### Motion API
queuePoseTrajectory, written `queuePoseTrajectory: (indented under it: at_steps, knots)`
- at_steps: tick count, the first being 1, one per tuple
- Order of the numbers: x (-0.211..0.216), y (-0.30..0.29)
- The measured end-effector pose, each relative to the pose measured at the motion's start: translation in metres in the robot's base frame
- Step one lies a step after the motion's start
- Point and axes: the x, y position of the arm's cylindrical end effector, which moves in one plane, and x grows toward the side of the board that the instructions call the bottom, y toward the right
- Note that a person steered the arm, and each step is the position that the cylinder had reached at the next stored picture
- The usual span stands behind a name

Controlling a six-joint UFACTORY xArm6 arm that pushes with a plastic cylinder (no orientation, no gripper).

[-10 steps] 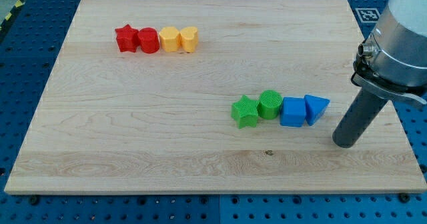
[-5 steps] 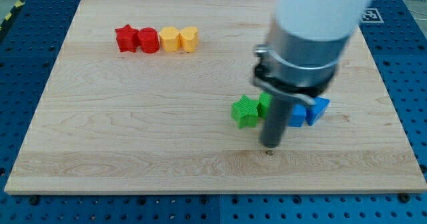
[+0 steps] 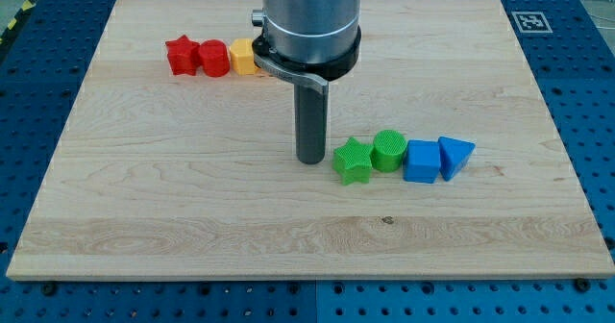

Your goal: Separate the blue blocks from green blocks

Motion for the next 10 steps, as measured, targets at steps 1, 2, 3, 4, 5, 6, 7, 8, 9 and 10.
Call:
queuePoseTrajectory:
  at_steps: [1, 2, 3, 4, 5, 6, 7, 8, 9, 10]
  knots:
    - [0.016, 0.0]
    - [0.021, 0.015]
    - [0.021, 0.039]
    - [0.021, 0.06]
    - [0.021, 0.087]
    - [0.021, 0.117]
    - [0.021, 0.15]
    - [0.021, 0.186]
    - [0.021, 0.219]
    - [0.021, 0.247]
